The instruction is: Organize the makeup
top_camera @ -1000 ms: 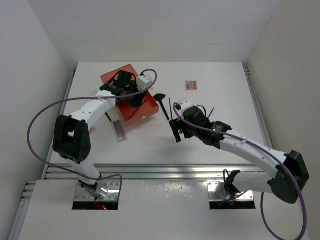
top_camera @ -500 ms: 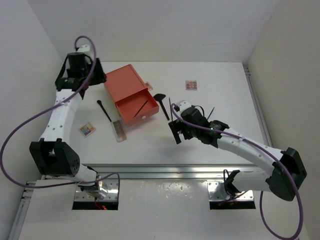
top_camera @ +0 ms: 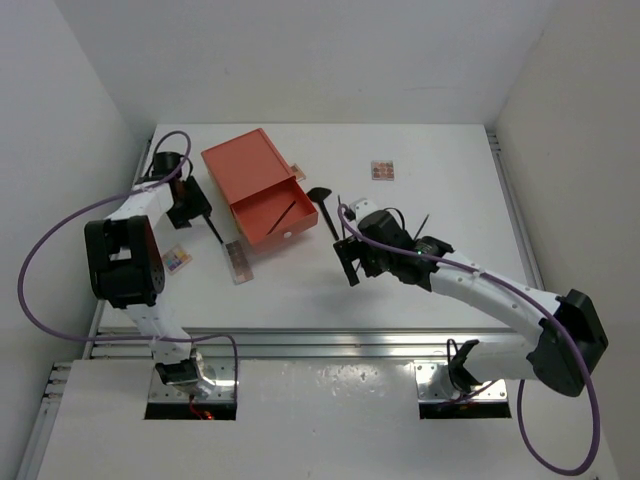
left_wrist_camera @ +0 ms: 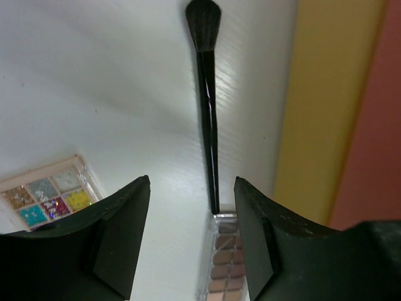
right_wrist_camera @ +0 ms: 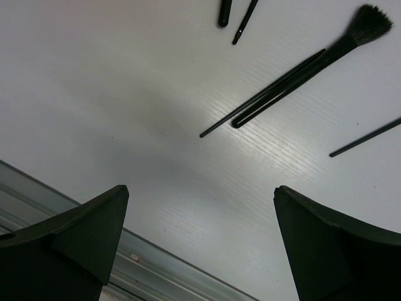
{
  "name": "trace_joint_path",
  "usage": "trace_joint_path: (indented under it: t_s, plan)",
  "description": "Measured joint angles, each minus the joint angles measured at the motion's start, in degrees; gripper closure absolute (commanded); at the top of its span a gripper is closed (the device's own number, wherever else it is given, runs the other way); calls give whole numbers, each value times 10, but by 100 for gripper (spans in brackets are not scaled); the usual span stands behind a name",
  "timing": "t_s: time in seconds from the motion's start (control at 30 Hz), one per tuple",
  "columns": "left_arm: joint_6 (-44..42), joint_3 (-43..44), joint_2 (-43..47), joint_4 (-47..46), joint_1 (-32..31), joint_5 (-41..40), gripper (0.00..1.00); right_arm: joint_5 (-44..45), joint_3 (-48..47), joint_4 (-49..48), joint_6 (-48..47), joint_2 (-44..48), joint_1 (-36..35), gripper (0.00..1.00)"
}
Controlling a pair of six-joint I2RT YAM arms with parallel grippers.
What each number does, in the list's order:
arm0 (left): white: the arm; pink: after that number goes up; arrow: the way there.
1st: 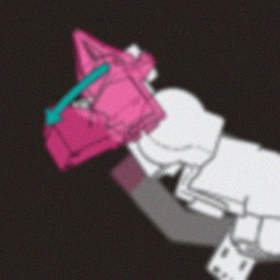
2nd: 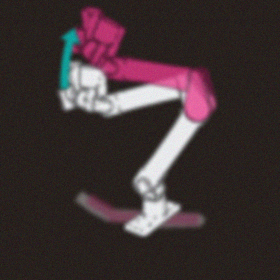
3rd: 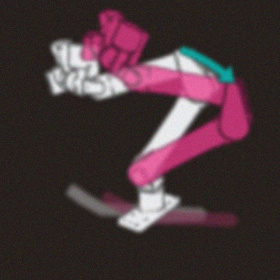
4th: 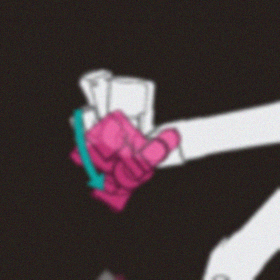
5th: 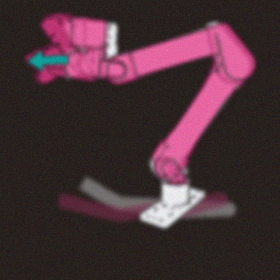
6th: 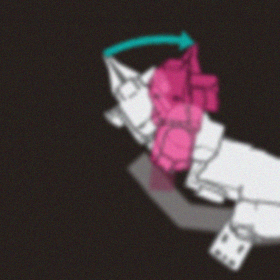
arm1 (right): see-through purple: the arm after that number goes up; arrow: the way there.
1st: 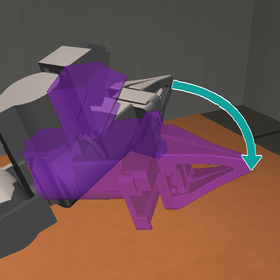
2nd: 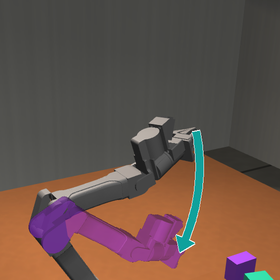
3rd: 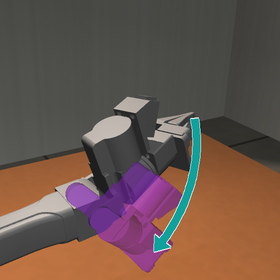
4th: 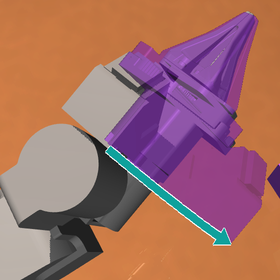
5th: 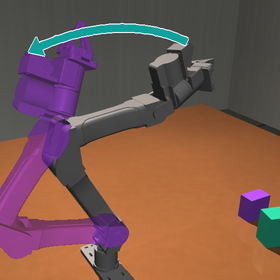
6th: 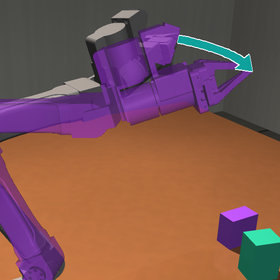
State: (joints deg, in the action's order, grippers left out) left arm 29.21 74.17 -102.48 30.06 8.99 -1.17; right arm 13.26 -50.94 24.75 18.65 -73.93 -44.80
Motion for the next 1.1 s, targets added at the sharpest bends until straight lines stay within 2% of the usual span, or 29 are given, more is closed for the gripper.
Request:
trace_joint_path:
  t_s: [0.43, 0.5, 0.63, 0.67, 0.73, 0.77, 0.8, 1.1]
  plan:
    - [-3, 23, -106, -53, 0, -23, 37, 3, -7, 23, 1, -13, 0, 0]
    - [-4, 25, -109, -58, 0, -31, 41, 6, -8, 26, 2, -13, 0, 0]
    - [-8, 25, -112, -60, 1, -50, 58, 12, -9, 29, 2, -13, 0, 0]
    - [-9, 25, -112, -60, 1, -53, 71, 13, -9, 30, 3, -13, 0, 0]
    - [-10, 25, -114, -60, 2, -58, 84, 14, -9, 30, 4, -13, 0, 0]
    - [-13, 25, -114, -61, 3, -58, 97, 15, -9, 30, 4, -13, 0, 0]
    - [-13, 25, -114, -62, 3, -57, 100, 16, -9, 30, 4, -13, 0, 0]
    - [-45, 14, -87, -48, 16, -57, 100, 16, -12, 41, 24, -12, 19, 2]
